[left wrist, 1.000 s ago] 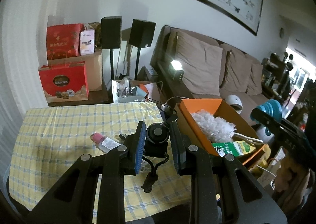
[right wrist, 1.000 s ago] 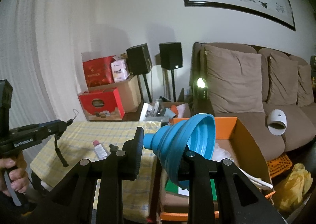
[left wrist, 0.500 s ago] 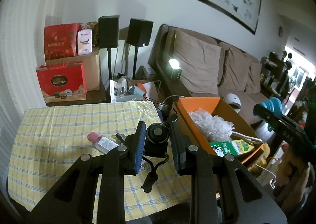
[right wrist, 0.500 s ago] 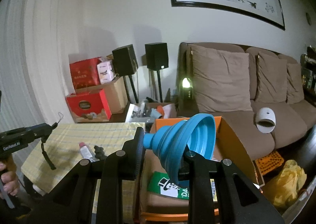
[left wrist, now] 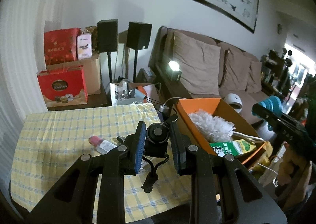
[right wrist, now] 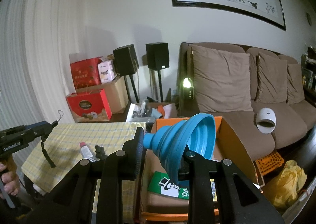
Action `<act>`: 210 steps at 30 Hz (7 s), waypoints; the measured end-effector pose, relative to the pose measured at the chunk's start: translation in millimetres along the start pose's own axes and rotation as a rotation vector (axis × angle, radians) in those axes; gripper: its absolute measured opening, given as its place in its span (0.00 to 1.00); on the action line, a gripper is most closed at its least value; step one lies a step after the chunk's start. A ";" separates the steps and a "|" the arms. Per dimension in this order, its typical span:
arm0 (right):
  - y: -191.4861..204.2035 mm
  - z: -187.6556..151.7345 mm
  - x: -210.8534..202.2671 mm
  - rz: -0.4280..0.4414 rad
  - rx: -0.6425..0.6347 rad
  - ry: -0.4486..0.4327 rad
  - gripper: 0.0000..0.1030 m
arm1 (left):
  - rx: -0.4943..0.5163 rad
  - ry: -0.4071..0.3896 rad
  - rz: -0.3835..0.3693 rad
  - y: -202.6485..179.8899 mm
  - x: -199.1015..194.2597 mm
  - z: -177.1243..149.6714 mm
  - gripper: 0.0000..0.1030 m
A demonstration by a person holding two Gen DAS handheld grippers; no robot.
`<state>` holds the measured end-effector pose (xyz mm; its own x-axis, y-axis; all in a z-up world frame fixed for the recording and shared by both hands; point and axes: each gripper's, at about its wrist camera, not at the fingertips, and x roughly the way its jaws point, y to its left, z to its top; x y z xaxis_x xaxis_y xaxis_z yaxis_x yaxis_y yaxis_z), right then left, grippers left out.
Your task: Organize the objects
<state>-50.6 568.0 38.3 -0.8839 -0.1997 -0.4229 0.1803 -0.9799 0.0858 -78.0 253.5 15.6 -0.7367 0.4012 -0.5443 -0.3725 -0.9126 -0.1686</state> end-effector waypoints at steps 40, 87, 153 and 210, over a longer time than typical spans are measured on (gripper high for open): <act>-28.0 2.3 -2.4 -0.072 0.038 0.002 0.23 | 0.008 0.014 -0.053 -22.1 12.4 4.2 0.22; -44.6 2.3 -6.7 -0.085 0.072 0.004 0.23 | 0.146 -0.061 -0.116 -87.6 22.5 32.8 0.22; -81.9 -5.4 2.1 -0.150 0.126 0.055 0.23 | 0.187 -0.012 -0.185 -118.8 55.3 19.8 0.22; -117.7 -12.7 -1.5 -0.202 0.164 0.122 0.23 | 0.178 0.039 -0.202 -133.4 69.0 6.5 0.22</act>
<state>-65.1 683.7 17.4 -0.8347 -0.0089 -0.5506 -0.0749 -0.9888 0.1294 -82.7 403.4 5.9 -0.6166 0.5673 -0.5458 -0.6056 -0.7848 -0.1315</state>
